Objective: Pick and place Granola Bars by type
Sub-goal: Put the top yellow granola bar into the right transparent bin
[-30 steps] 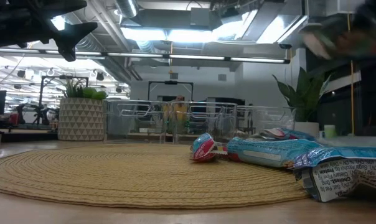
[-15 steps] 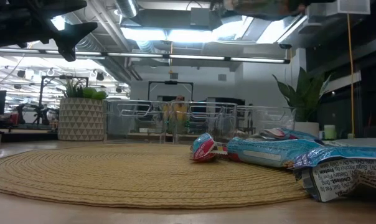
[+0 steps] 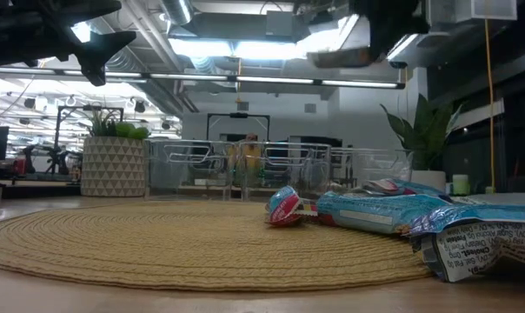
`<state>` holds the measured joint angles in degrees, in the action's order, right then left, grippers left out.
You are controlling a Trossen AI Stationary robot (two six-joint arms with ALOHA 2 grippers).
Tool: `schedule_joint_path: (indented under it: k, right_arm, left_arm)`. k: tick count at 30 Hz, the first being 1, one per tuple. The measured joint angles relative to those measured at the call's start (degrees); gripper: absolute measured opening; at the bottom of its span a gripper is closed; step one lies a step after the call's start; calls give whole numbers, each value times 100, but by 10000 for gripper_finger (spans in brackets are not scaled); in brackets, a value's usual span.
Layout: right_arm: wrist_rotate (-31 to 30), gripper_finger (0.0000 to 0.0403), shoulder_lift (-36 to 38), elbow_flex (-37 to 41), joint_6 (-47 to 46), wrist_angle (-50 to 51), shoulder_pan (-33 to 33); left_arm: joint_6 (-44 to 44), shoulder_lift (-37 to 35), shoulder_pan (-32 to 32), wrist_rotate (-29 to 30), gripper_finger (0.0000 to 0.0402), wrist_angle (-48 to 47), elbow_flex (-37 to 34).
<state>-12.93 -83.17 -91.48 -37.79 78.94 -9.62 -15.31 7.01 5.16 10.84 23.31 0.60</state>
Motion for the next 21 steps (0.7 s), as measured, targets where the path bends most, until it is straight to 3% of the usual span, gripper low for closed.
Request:
schedule_joint_path:
  k: [11,17,21]
  right_arm:
    - [4,60,-238,1,1648,-136,-1919]
    - [302,45,-720,1,2378,-596,-2479]
    - [415,56,-1155,1,2769,-709,-2709]
  left_arm:
    - [0,0,1,0,226,0,0]
    - [0,0,1,-1,226,1,0]
    - [0,0,1,-1,226,0,0]
